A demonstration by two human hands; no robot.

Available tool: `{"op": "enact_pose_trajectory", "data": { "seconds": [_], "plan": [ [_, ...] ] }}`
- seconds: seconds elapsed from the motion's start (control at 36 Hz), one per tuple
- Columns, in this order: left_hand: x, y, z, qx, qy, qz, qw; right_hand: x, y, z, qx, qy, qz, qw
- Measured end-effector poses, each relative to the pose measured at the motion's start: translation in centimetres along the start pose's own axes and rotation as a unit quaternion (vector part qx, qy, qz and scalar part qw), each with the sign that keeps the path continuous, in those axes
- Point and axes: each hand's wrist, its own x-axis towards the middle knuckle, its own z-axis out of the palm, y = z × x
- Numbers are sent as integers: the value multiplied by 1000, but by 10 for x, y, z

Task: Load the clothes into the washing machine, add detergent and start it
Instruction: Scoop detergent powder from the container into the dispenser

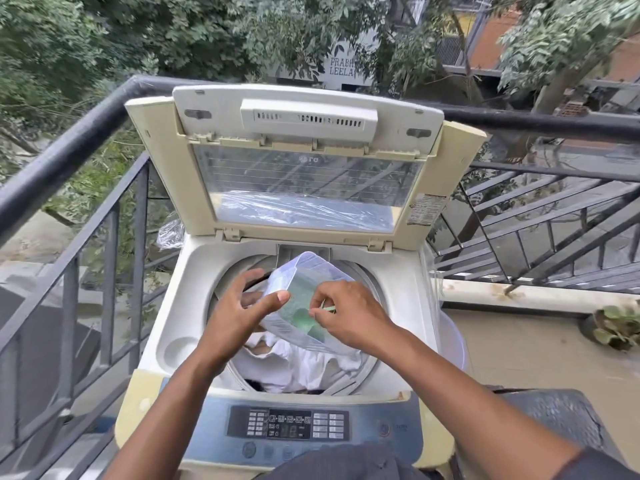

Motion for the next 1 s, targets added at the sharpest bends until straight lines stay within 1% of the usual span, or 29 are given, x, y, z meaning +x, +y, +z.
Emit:
{"op": "enact_pose_trajectory", "data": {
  "seconds": [0.08,0.17,0.28,0.33,0.39,0.44,0.53,0.58,0.64,0.72,0.86,0.92,1.0],
  "plan": [
    [0,-1,-5,-3,-9,-7,1000,4,4,4,24,8,-6,1000],
    [0,1,-9,-2,-7,-11,1000,5,6,6,16,50,-25,998],
    [0,-1,-12,-10,1,-23,1000,2,2,6,26,157,-111,981],
    [0,0,-12,-8,-1,-24,1000,3,-1,9,20,184,-150,971],
    [-1,3,-11,-8,-3,-25,1000,8,-2,12,12,185,-182,966],
    [-2,5,-11,-12,-2,-28,1000,13,-3,13,-21,185,-222,957],
    [-3,9,-11,-9,-2,-29,1000,18,-2,16,-134,170,-266,939],
    [-2,9,-12,-5,2,-32,999,19,-2,16,-204,157,-272,927],
    [-2,8,-14,5,10,-30,1000,17,-3,14,-242,145,-273,920],
    [-2,6,-18,20,30,-20,999,11,-5,8,-244,122,-258,927],
    [-2,2,-22,3,55,-12,998,7,-1,14,-216,80,-196,953],
    [-4,0,-23,-6,53,-7,999,8,1,15,-186,80,-184,962],
    [-5,-2,-24,-20,50,-1,999,5,-7,6,-157,107,-215,958]
  ]
}}
